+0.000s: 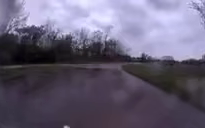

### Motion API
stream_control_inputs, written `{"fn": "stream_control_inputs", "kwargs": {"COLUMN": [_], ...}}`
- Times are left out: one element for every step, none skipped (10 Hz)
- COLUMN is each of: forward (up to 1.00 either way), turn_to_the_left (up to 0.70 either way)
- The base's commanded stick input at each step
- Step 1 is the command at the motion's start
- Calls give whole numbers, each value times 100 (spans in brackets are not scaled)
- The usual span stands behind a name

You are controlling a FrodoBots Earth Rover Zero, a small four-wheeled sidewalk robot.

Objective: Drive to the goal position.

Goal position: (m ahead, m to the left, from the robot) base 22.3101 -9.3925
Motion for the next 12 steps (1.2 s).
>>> {"fn": "stream_control_inputs", "kwargs": {"forward": [70, 70, 70, 70, 70, 70, 70, 70, 70, 70, 70, 70], "turn_to_the_left": [0, 0, 0, 0, 0, 0, 0, 0, 0, 0, 0, 0]}}
